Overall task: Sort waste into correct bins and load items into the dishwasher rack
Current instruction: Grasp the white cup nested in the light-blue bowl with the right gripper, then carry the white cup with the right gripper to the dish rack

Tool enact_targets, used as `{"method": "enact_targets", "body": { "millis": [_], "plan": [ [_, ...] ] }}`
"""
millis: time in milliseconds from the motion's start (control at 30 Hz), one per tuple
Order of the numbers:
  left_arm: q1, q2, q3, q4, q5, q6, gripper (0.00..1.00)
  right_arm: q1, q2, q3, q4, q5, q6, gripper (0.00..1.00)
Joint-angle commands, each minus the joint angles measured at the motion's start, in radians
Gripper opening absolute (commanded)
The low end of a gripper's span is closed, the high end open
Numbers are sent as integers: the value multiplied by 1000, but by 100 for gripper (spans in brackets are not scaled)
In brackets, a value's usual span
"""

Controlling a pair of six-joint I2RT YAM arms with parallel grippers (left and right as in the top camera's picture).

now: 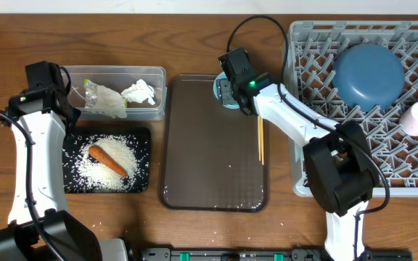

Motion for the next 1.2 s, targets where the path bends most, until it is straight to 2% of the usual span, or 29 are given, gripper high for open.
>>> {"method": "enact_targets", "body": {
  "millis": [0, 367, 500, 733, 967, 1167],
  "plan": [
    [3, -3, -2, -3, -5, -6, 99, -18, -32, 3, -5, 11, 7, 70],
    [3, -3, -2, -3, -5, -6, 99, -18, -73, 7, -19, 10, 8, 65],
    [3, -3, -2, -3, -5, -6, 99, -23, -161, 7, -30, 10, 8, 61],
    [3, -3, -2, -3, -5, -6, 99, -64, -354, 7, -52, 14, 7, 59],
    [3, -3, -2, -3, -5, -6, 99, -235, -532, 7, -154, 93, -21, 59],
    [3, -3, -2, -3, -5, -6, 99, -496, -596, 7, -254, 145, -61, 60]
  ]
}}
